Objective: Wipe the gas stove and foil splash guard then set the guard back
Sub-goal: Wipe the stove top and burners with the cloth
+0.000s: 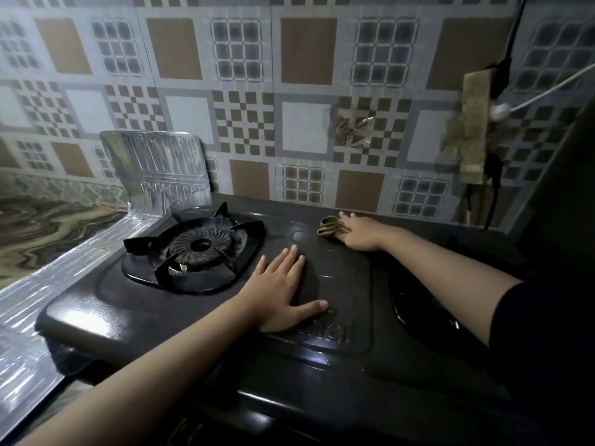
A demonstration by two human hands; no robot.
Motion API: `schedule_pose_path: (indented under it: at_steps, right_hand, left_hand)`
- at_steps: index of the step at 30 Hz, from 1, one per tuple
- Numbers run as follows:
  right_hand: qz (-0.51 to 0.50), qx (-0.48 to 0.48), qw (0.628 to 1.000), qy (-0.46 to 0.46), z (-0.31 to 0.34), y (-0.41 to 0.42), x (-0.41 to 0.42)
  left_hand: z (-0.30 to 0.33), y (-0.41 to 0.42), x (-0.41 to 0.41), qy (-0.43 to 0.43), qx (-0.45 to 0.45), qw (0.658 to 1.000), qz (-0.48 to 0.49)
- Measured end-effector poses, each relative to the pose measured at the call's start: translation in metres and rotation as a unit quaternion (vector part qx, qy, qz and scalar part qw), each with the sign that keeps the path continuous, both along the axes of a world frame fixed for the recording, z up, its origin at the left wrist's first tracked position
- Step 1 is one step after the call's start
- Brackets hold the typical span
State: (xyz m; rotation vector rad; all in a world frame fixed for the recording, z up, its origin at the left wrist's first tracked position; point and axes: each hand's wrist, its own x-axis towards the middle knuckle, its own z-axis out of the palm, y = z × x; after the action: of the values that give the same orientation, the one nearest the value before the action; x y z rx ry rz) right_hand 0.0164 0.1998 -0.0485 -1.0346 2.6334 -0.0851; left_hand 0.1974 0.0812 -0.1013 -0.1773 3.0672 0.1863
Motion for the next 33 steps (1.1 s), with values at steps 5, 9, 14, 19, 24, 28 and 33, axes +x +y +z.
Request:
schedule_pose_path:
  at_steps: [5,9,14,19,24,28,33]
  right_hand:
    - [-0.024,-0.021,0.999,0.001,-0.007,-0.001,0.001]
    - [-0.061,-0.025,0.998,0.005,-0.015,-0.005,0.006]
    - [-0.084,-0.045,0.995,0.028,-0.024,-0.002,0.026]
    - [-0.102,-0.064,0.993,0.016,-0.027,0.005,0.050]
    - [-0.116,-0.080,0.990,0.014,-0.031,0.013,0.077]
    - [-0.132,-0.113,0.985,0.006,-0.034,0.022,0.106]
    - [-0.148,-0.124,0.981,0.016,-0.039,0.030,0.136]
  left_hand:
    - [-0.001,-0.001,-0.001,0.006,0.002,1.000,0.001]
    - [-0.003,0.000,0.000,0.008,0.009,1.000,0.002]
    - [-0.002,-0.001,0.000,0.016,0.019,1.000,-0.007]
    - [-0.004,-0.003,-0.001,0.019,0.014,1.000,-0.021]
    - [-0.005,-0.006,-0.005,0.028,0.010,0.999,-0.030]
    - [-0.008,-0.009,-0.009,0.035,0.022,0.999,-0.031]
    - [-0.009,-0.009,-0.010,0.027,0.020,0.999,-0.032]
